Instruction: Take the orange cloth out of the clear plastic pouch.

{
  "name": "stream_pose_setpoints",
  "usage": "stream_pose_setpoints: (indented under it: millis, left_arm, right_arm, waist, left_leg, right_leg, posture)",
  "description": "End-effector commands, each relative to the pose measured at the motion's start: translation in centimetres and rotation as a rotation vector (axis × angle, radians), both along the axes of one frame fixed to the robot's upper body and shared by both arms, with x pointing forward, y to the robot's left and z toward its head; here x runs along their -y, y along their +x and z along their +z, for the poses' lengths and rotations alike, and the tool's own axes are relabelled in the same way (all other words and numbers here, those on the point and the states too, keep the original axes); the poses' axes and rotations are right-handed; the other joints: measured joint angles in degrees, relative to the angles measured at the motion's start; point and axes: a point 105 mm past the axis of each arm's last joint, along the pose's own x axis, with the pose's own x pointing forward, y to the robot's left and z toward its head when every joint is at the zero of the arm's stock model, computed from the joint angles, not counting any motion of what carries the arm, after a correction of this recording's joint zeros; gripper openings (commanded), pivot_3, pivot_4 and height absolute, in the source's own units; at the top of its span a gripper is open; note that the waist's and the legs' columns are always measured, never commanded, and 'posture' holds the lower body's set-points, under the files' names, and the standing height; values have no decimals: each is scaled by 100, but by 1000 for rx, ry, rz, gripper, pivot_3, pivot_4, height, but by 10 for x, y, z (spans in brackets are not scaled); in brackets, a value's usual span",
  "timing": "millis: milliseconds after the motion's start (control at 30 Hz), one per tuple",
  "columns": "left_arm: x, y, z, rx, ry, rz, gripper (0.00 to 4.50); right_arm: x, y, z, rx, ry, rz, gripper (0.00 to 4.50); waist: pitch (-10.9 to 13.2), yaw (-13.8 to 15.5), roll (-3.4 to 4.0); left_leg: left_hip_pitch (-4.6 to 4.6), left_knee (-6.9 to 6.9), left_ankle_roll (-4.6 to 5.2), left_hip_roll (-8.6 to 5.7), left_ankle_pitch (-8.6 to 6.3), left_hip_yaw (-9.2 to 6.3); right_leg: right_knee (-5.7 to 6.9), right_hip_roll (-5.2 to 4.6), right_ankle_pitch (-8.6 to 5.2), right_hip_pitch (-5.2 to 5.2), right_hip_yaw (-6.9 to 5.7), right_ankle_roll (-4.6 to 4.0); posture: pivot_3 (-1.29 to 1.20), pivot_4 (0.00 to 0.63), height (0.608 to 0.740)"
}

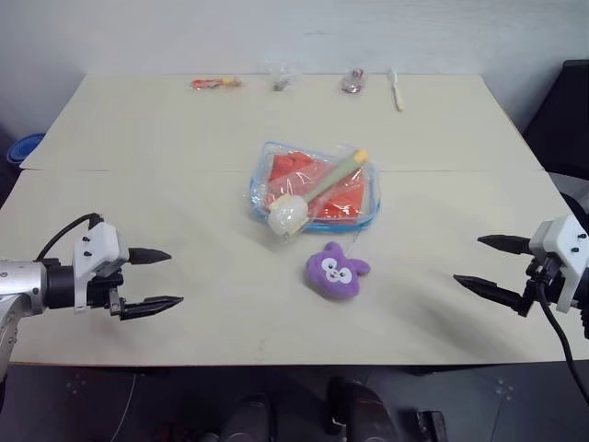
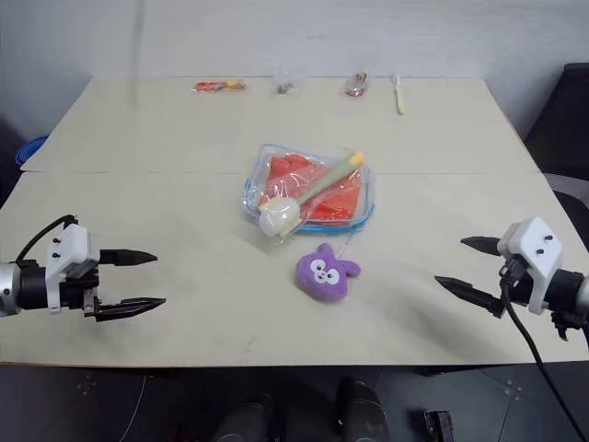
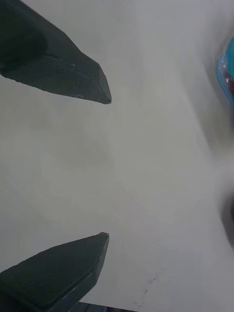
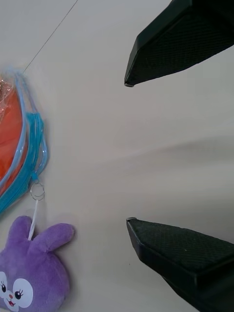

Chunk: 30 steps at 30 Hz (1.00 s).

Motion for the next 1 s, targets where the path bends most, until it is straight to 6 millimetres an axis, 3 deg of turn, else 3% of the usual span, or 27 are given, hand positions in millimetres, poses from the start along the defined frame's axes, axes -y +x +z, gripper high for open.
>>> stream_pose_setpoints:
  millis: [33,700,900,1000]
  left_arm:
    - [1,-1,4,6,-1,-21,4488]
    - [13,6,14,18,-71,1,4488]
    - [39,13,37,27,-207,-25,4488]
    - [55,31,50,48,-251,-9,4488]
  right_arm:
    - [-1,-1,9,39,-15,11,4500]
    - [-9,-2,8,14,50,13,4500]
    - [-37,-5,17,66,117,44,4500]
    - [-60,-8,26,109,152,73,4500]
  waist:
    - [0,-1,0]
    - [0,7,0]
    - [0,12,0]
    - [0,22,-1]
  left_leg:
    - [0,0,0,0,0,0]
    - [0,2,0,0,0,3]
    - [-1,4,0,0,0,1]
    - [0,8,-1,-5,1,-3]
  right_leg:
    - [0,0,0,0,0,0]
    - [0,0,1,0,0,2]
    - [4,0,2,0,5,3]
    - [8,-1,3,2,7,5]
  posture:
    - [0,150,740]
    - [0,150,740]
    - [0,150,740]
    - [0,150,740]
